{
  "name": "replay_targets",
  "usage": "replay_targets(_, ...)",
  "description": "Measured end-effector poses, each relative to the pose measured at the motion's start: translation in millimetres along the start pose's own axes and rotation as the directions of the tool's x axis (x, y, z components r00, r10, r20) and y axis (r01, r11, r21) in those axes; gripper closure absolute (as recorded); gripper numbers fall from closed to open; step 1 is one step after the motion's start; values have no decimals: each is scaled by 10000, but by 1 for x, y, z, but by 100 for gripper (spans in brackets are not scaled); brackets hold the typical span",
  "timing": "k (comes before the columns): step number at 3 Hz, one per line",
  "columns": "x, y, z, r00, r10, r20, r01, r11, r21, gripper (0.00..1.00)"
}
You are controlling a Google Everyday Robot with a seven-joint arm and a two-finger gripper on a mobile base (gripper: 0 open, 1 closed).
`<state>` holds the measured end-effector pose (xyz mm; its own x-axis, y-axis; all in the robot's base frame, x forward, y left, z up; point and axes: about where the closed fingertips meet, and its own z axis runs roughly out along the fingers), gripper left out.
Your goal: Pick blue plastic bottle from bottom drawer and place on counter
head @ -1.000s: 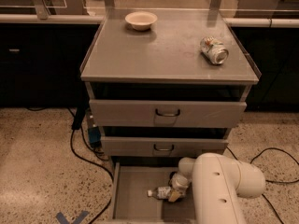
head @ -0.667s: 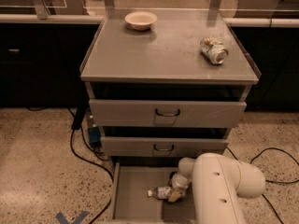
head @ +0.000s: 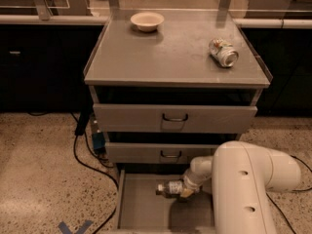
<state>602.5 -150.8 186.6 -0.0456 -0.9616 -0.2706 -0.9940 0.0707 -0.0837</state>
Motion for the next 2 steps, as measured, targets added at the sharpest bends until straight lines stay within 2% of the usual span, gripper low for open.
replay_targets(1,-18,-45,-78,9991,-57,-418,127,9856,1688,100)
replay_targets(2,-28,-48,-110,9991,346,-231,-289,9770,2111,100)
